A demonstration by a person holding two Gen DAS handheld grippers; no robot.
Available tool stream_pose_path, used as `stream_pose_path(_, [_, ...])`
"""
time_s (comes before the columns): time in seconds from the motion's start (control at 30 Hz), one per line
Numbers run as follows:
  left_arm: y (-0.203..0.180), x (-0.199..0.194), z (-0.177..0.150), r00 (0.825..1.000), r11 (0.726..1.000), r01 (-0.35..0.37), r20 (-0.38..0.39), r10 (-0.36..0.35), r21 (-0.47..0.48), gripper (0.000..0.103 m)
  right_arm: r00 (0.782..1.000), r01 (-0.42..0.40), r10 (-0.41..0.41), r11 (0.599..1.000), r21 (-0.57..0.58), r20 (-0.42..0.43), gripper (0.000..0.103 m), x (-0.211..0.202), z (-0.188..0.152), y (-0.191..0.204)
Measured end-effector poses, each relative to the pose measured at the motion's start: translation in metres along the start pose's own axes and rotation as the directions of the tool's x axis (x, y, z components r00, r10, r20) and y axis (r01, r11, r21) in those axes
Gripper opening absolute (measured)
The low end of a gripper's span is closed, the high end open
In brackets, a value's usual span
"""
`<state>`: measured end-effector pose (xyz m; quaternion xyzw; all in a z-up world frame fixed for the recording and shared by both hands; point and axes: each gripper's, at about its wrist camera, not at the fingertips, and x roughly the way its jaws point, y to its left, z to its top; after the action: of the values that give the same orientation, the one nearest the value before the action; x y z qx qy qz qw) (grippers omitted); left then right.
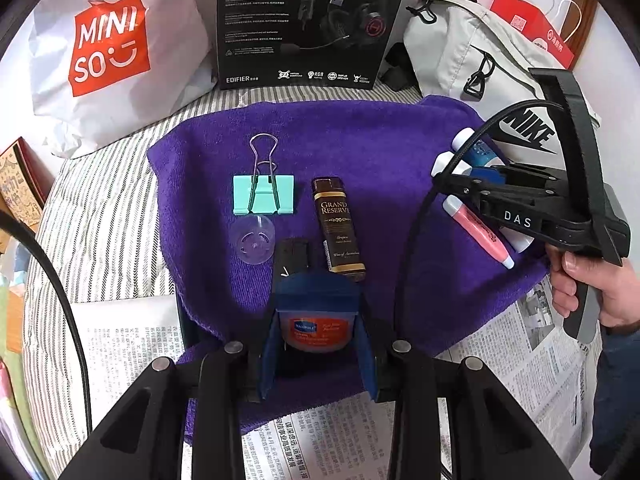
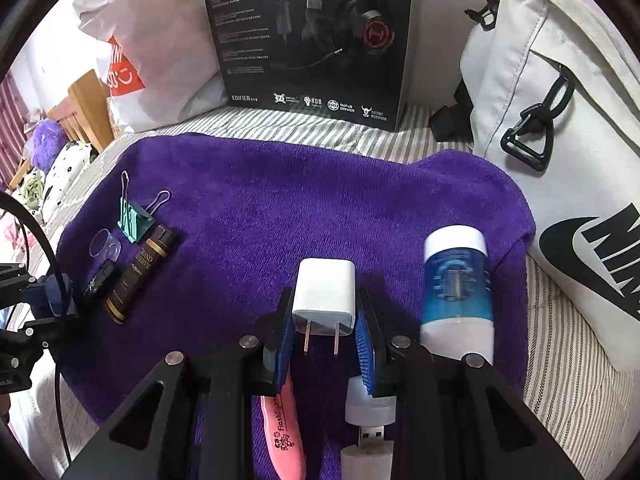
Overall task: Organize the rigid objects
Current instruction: 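Carry the Vaseline jar and charger plug onto the purple towel with both tools, then open both tools to release the charger plug and Vaseline jar on the towel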
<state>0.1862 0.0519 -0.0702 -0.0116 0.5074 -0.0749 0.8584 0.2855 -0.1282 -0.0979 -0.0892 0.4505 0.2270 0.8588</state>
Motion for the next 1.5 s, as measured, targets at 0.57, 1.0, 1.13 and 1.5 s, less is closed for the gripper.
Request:
stream_pose_path(0.57, [-0.003, 0.002, 0.001, 1.000, 1.000, -0.012, -0.010, 0.012, 0.010, 0.032, 0.999, -0.024, 0.023, 0.999, 0.022, 0.024, 0.041, -0.026, -0.011, -0.011])
stream_pose_path(1.0, [-0.018, 0.005, 0.004, 1.000, 0.999, -0.010, -0.026, 0.011, 0.041, 0.032, 0.995, -0.027, 0.019, 0.997, 0.072, 0.101, 0.041, -0.086, -0.049, -0.021])
stream_pose_path(1.13, [-0.029, 0.009, 0.007, 0.999, 0.998, -0.002, -0.034, 0.005, 0.066, 0.032, 0.994, -0.025, 0.017, 0.997, 0.073, 0.112, 0.041, -0.100, -0.061, -0.019])
stream_pose_path(1.5, [-0.051, 0.026, 0.016, 0.997, 0.993, 0.009, -0.071, -0.001, 0.120, 0.032, 0.993, -0.020, 0.007, 0.994, 0.112, 0.118, 0.041, -0.111, -0.076, -0.031])
